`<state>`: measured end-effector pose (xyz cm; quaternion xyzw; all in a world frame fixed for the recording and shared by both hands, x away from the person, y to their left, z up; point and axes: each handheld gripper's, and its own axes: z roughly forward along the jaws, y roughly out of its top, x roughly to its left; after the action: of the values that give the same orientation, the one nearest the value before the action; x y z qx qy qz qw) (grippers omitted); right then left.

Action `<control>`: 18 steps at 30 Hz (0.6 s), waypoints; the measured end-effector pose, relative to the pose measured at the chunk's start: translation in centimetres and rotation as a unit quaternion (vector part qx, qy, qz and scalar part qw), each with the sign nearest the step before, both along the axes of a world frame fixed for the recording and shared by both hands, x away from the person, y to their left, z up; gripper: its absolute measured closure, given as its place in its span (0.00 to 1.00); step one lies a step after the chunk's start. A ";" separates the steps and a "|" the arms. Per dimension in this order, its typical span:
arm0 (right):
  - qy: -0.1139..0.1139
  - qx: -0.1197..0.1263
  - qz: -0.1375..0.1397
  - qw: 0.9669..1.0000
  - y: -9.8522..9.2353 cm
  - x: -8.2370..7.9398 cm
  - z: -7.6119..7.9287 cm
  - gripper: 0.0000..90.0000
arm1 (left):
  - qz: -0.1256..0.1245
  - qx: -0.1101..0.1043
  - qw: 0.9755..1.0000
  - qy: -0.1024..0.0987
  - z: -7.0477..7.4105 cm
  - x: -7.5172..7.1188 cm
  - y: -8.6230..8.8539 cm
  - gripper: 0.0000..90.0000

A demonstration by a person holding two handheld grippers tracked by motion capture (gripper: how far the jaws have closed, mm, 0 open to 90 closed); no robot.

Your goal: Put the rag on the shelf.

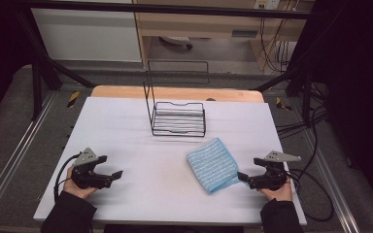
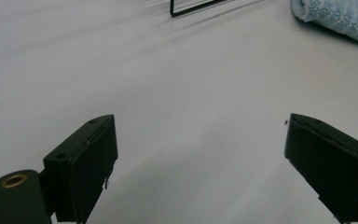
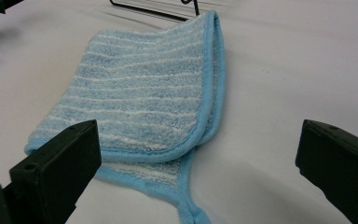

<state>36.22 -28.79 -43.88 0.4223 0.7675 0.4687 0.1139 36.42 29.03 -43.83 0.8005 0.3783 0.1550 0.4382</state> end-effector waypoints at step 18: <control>-0.003 -0.015 0.005 1.000 1.0 -0.1 0.4 0.01 | -0.004 0.002 1.000 0.001 0.0 0.0 0.0 0.10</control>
<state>36.09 -27.75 -43.45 0.4156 0.7761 0.4587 0.1205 36.43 29.04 -43.87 0.8030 0.3754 0.1531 0.4368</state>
